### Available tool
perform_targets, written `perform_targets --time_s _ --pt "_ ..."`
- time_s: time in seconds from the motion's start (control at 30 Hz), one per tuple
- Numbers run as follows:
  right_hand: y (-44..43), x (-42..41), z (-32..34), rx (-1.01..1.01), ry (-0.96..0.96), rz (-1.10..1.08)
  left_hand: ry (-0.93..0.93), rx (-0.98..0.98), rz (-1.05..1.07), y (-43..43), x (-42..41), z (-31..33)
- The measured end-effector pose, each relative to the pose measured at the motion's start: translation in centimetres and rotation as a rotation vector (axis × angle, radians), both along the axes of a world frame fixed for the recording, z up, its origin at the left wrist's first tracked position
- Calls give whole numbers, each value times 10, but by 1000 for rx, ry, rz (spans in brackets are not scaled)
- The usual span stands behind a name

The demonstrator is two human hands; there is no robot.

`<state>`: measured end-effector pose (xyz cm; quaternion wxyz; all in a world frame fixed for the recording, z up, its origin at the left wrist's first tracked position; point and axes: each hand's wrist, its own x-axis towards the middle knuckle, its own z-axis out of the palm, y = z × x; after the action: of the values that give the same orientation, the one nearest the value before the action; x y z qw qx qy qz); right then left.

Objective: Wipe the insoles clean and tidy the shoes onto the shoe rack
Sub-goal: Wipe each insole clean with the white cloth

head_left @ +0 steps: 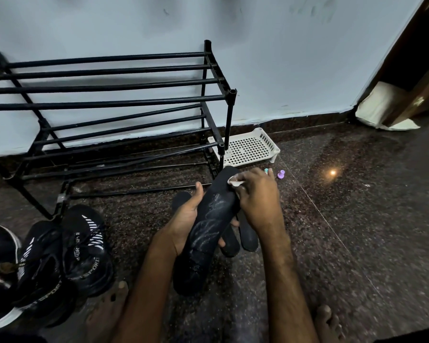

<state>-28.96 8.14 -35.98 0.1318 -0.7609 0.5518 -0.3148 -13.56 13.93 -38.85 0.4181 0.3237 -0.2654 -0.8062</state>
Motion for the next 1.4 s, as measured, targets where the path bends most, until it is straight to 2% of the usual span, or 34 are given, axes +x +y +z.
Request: perform_targets --time_s 0.07,0.2,0.27,0.37,0.47,0.53,0.6,0.7,0.8,0.87,0.97,1.03,1.17,1.23,1.3,1.4 --pt "1 10 4 22 -16 25 0 4 9 0 -2 2" --pt "10 23 9 138 15 276 6 12 114 1 0 5" --pt "13 21 8 94 37 223 -4 -2 134 0 2 6" --pt "13 24 7 -37 22 35 3 8 109 -1 -1 8" --pt "13 27 12 69 7 137 9 9 112 1 -3 9" --pt "13 23 15 150 84 231 -7 4 124 2 -1 8" --pt "10 19 13 108 147 165 -14 0 117 3 0 9" --pt "7 21 11 -10 96 57 -31 -1 112 2 -2 10" --pt "10 23 15 101 119 161 -41 13 115 1 0 9" --pt "11 19 16 166 197 143 -67 36 126 1 1 7" --pt "10 18 13 89 215 26 -83 64 172 2 -1 8" --pt "10 26 14 50 159 47 -86 85 200 2 -3 9" --pt "14 25 18 189 181 145 -96 104 258 1 0 8" --pt "13 18 16 142 239 43 -81 108 290 -1 0 10" --pt "10 18 14 60 218 -50 -46 104 298 -1 -4 16" --pt "11 30 15 14 125 39 -11 86 321 -1 -5 22"
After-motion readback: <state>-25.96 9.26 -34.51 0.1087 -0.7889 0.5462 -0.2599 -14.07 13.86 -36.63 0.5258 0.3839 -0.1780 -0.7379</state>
